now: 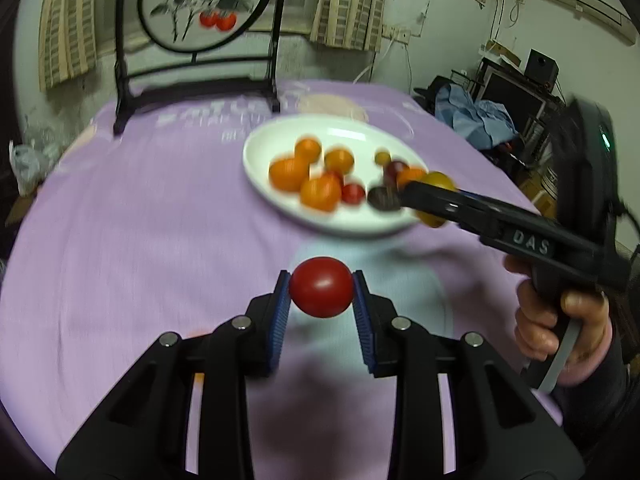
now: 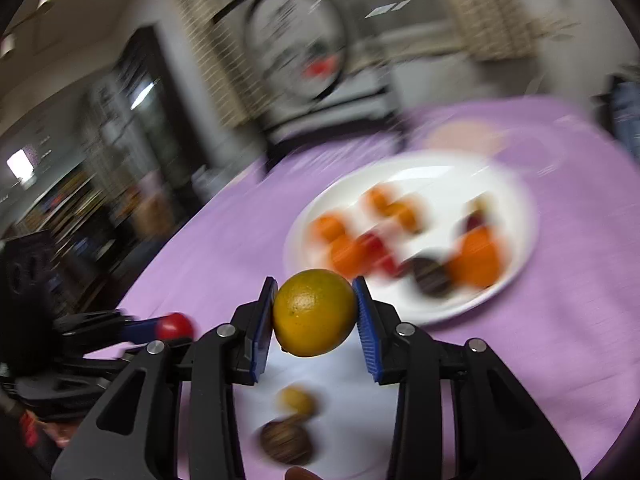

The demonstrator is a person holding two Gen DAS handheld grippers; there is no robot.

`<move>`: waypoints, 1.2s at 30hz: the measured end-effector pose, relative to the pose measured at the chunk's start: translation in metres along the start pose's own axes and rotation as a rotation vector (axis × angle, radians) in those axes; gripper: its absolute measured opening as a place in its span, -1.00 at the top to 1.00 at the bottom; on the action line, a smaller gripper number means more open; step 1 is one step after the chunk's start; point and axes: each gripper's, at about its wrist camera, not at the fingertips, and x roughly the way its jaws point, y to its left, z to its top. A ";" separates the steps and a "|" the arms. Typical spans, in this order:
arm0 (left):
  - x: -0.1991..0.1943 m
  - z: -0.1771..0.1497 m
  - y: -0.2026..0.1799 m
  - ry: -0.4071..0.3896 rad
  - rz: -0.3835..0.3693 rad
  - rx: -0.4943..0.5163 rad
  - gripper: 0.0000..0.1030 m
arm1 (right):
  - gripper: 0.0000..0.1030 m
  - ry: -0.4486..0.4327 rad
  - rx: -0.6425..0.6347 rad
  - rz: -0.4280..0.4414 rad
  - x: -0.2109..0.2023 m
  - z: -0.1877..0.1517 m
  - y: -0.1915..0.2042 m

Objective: Organize fruits
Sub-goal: 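Carry the held fruits to the white plate and release them with both tools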

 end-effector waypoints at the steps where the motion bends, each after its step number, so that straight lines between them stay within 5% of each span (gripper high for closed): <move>1: 0.009 0.016 -0.001 -0.003 0.005 -0.002 0.40 | 0.25 -0.042 0.023 -0.039 -0.003 0.005 -0.011; 9: 0.091 0.092 -0.018 0.069 0.038 0.070 0.39 | 0.25 -0.087 0.079 -0.125 0.016 0.019 -0.058; 17: 0.140 0.106 -0.032 0.127 0.135 0.126 0.37 | 0.24 -0.015 0.023 -0.080 0.043 0.021 -0.057; 18: 0.141 0.106 -0.032 0.127 0.152 0.126 0.01 | 0.14 0.001 0.018 -0.082 0.047 0.022 -0.056; 19: 0.139 0.107 -0.032 0.111 0.173 0.124 -0.43 | -0.06 0.004 0.016 -0.083 0.048 0.022 -0.055; 25: 0.084 0.109 -0.016 -0.005 0.224 0.059 -0.77 | -0.13 -0.004 -0.003 -0.062 0.028 0.028 -0.036; 31: 0.014 0.068 0.030 -0.062 0.249 -0.091 -0.86 | -0.13 0.103 -0.093 0.126 0.020 0.008 0.018; 36: -0.027 0.016 0.062 -0.085 0.305 -0.185 -0.87 | -0.13 0.215 -0.376 0.180 0.032 -0.031 0.079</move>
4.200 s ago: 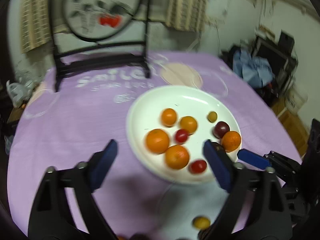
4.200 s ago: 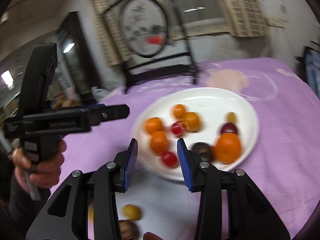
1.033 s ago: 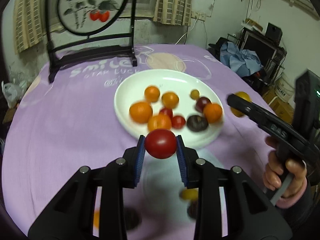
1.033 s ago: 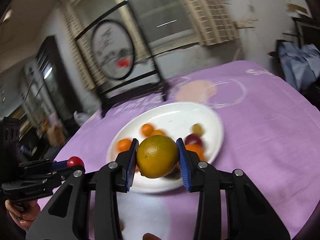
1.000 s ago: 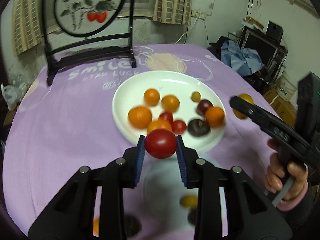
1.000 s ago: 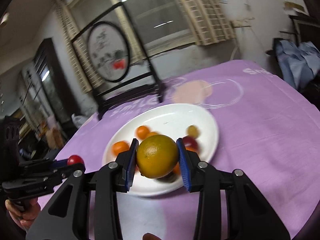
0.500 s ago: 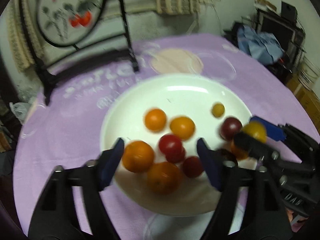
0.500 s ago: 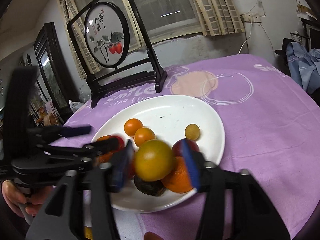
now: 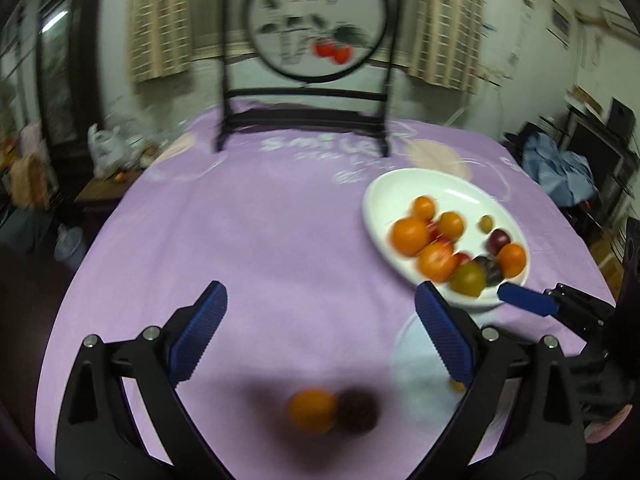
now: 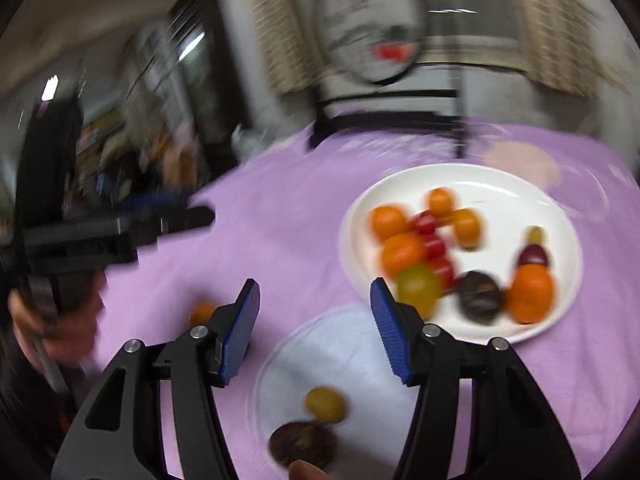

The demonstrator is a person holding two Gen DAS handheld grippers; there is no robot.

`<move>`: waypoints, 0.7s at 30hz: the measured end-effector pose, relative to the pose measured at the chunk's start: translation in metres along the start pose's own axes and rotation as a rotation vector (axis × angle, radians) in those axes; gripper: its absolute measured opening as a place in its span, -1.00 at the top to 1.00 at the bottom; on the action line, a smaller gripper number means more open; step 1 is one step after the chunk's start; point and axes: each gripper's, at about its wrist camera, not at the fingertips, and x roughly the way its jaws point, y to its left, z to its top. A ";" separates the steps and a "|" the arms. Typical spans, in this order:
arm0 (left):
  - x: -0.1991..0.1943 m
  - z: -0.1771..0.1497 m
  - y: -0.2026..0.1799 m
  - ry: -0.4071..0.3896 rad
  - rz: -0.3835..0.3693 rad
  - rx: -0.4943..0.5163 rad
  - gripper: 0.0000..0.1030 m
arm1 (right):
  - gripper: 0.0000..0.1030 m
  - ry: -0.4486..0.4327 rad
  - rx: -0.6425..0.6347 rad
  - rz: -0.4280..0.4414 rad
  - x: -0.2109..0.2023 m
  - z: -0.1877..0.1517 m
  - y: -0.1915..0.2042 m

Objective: Organize fruits
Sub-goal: 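Carry the held fruits to the white plate and release them with both tools, then grasp the dark round fruit with the right tool while the left tool grasps a yellow tomato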

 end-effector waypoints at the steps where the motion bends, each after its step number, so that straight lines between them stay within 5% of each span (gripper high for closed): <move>1: -0.004 -0.011 0.009 0.001 0.017 -0.020 -0.87 | -0.13 0.017 -0.063 -0.020 0.003 -0.003 0.010; 12: 0.013 -0.067 0.060 0.065 -0.025 -0.158 -0.87 | -0.14 0.149 -0.123 0.148 0.033 -0.011 0.039; 21: 0.005 -0.065 0.065 0.019 -0.024 -0.181 -0.87 | -0.14 0.269 -0.143 0.135 0.073 -0.009 0.061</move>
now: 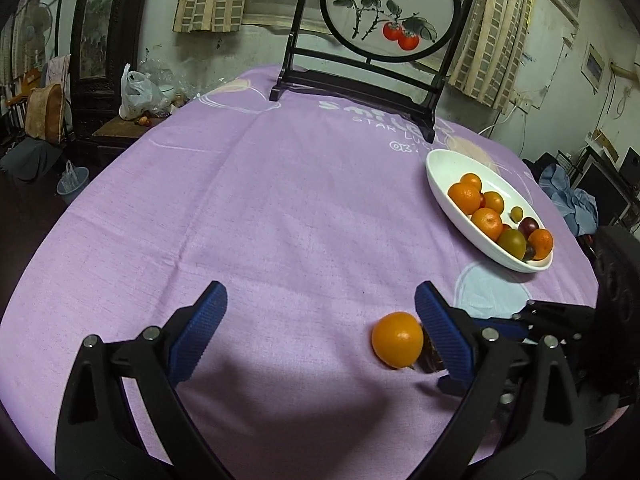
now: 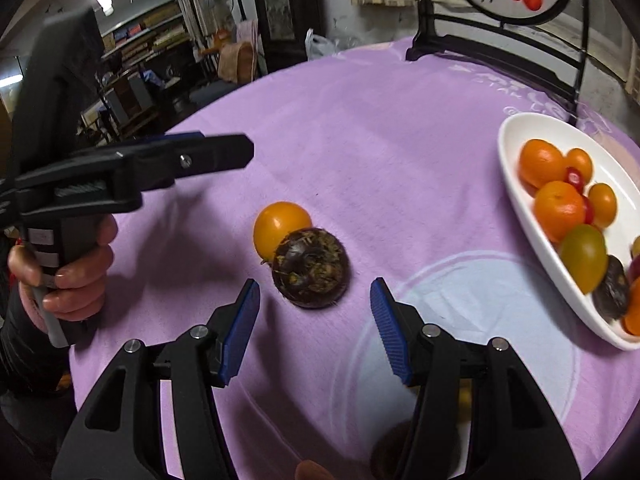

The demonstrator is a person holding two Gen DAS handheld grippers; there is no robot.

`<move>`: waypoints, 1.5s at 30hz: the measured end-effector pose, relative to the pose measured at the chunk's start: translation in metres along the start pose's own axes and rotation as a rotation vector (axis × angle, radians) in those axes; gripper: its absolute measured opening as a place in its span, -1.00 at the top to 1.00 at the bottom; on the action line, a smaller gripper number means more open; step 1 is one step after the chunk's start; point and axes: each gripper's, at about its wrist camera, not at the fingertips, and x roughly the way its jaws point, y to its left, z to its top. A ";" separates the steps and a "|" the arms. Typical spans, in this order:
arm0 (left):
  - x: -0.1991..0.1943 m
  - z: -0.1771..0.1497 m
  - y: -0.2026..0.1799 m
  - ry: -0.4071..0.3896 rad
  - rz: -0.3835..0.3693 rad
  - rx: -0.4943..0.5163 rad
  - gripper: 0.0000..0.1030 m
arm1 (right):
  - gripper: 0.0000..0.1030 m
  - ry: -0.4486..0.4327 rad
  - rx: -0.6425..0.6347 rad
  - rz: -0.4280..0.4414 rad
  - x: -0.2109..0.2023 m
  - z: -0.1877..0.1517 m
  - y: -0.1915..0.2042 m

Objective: Organize fruits
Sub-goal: 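Grasp the dark round fruit with the right tool while the left tool grasps a yellow tomato, then carry both fruits to the white plate and release them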

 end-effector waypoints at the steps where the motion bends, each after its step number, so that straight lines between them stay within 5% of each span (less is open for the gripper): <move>1: 0.000 0.000 0.001 0.001 -0.007 -0.005 -0.87 | -0.14 0.001 -0.003 -0.004 0.002 0.000 0.001; 11: -0.002 0.000 0.002 0.003 -0.032 -0.010 -0.87 | -0.10 -0.006 -0.038 -0.018 0.013 0.005 0.007; 15: -0.002 0.000 0.001 -0.001 -0.018 0.000 -0.87 | 0.14 -0.008 -0.056 -0.042 0.016 0.006 0.009; 19: 0.003 0.000 0.000 0.012 0.007 0.005 -0.87 | 0.16 -0.013 -0.013 -0.021 0.010 0.005 0.002; 26: 0.007 -0.007 -0.018 0.047 -0.051 0.092 -0.85 | 0.16 -0.187 0.208 -0.045 -0.050 0.002 -0.051; 29: 0.008 -0.017 -0.043 0.071 -0.107 0.211 -0.70 | 0.17 -0.246 0.282 -0.063 -0.066 -0.003 -0.069; 34: 0.023 -0.025 -0.063 0.146 -0.121 0.299 -0.12 | 0.17 -0.282 0.287 -0.089 -0.078 -0.007 -0.070; 45: 0.047 -0.023 -0.061 0.233 -0.095 0.259 0.10 | 0.17 -0.299 0.306 -0.095 -0.085 -0.006 -0.072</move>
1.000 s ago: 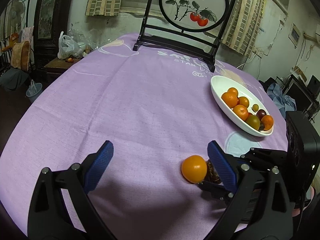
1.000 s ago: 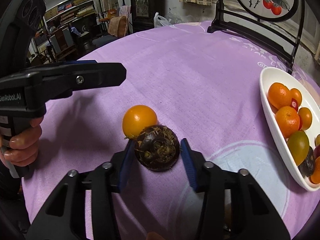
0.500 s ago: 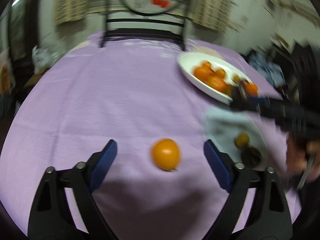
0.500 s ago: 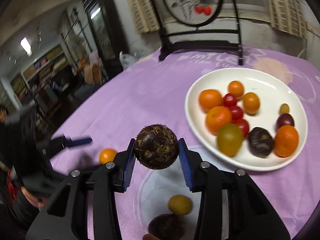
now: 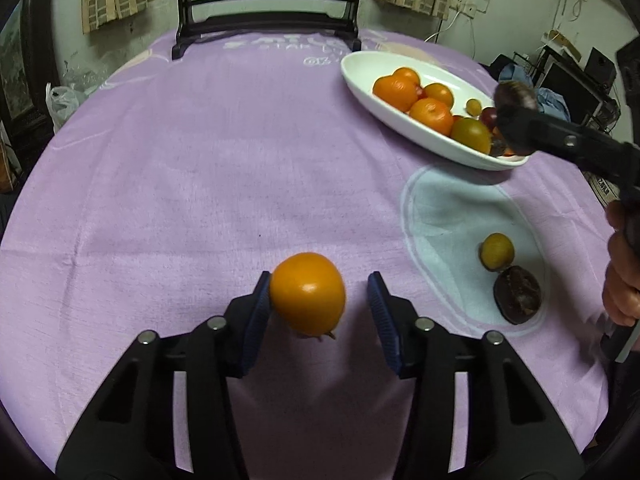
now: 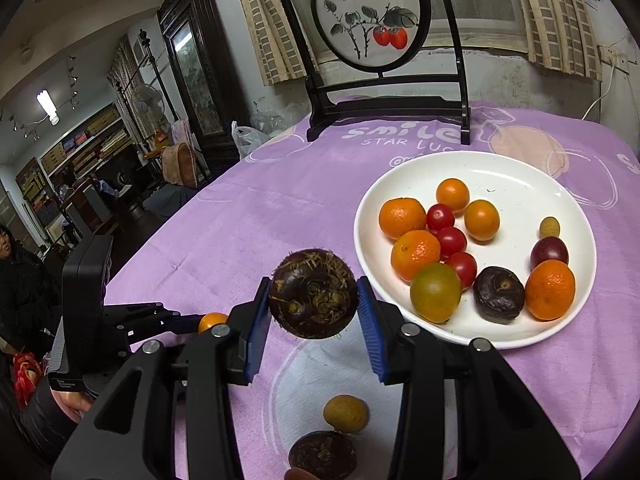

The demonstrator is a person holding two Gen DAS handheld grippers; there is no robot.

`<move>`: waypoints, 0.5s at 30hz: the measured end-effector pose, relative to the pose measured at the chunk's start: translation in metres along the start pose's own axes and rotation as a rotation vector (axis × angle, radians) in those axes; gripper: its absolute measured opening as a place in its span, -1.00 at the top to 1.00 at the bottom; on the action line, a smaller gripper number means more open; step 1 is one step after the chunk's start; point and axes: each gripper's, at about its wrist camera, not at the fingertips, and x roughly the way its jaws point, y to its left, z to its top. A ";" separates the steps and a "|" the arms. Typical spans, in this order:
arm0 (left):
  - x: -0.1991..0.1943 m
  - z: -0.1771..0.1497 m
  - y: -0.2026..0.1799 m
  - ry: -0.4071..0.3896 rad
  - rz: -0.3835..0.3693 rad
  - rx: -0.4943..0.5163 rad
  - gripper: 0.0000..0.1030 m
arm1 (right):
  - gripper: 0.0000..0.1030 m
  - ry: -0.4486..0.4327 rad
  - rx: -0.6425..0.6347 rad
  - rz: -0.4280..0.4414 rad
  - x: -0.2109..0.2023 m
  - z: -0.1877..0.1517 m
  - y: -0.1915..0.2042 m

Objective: Organize fruits
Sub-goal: 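Carry both fruits to the white plate and release them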

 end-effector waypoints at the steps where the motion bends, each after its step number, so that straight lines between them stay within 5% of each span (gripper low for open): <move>1: 0.000 0.000 0.000 -0.003 0.001 -0.004 0.18 | 0.17 -0.004 0.001 -0.003 -0.001 0.000 -0.001; 9: 0.000 0.002 0.001 -0.010 0.007 -0.035 0.32 | 0.17 -0.059 0.050 -0.026 -0.015 0.007 -0.020; 15: -0.023 0.035 -0.032 -0.088 -0.053 0.038 0.32 | 0.17 -0.205 0.206 -0.079 -0.042 0.014 -0.072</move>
